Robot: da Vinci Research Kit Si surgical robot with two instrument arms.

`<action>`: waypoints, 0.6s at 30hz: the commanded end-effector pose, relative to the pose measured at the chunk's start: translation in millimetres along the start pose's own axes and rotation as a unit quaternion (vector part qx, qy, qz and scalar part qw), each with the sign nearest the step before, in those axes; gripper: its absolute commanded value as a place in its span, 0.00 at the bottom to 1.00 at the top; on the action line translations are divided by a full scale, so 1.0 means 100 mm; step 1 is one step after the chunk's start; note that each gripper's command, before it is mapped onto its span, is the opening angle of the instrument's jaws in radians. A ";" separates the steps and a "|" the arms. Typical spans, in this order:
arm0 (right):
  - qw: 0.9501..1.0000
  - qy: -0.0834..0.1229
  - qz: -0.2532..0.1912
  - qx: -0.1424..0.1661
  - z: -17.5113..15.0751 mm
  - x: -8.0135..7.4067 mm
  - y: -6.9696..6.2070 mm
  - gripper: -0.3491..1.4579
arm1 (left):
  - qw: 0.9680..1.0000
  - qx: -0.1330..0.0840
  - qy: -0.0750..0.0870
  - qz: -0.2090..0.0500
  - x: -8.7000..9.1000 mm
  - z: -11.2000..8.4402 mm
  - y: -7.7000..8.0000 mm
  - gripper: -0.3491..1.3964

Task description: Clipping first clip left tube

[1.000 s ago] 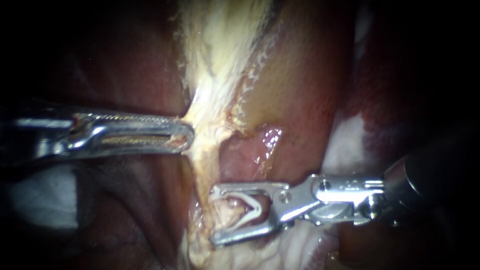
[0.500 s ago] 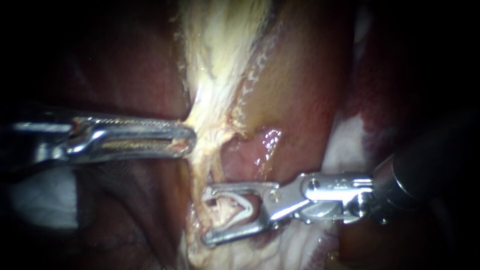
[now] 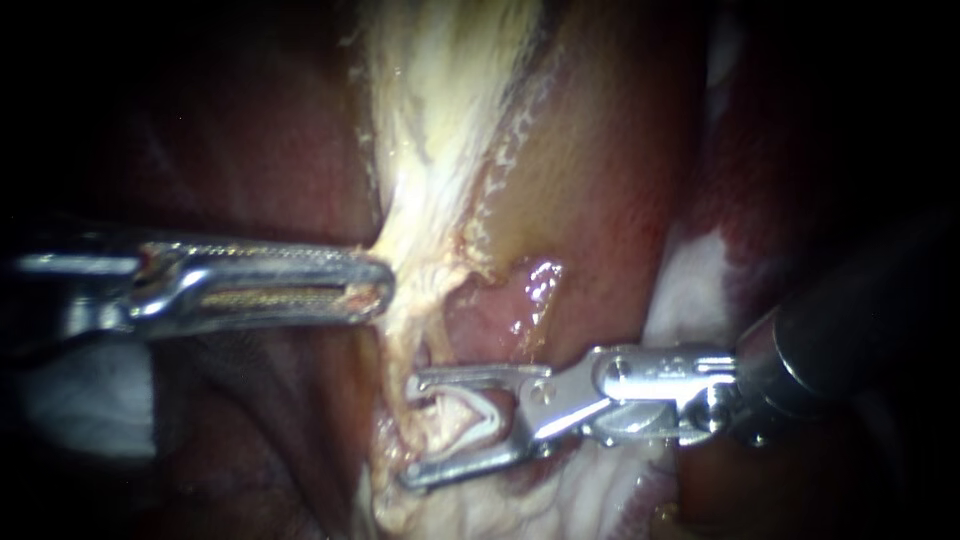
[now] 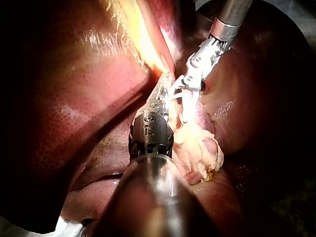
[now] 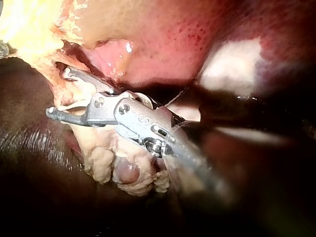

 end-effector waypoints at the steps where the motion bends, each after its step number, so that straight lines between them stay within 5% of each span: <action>1: 1.000 0.000 0.000 0.003 0.002 0.002 -0.001 0.52 | 1.000 0.000 0.000 0.000 0.000 0.001 0.001 0.00; 12: 0.999 0.007 -0.001 0.047 0.005 0.015 -0.024 0.52 | 1.000 0.002 0.000 0.001 0.002 0.004 0.010 0.00; 18: 0.998 0.010 0.004 0.057 0.009 0.017 -0.025 0.52 | 1.000 0.002 0.000 0.002 0.002 0.006 0.013 0.00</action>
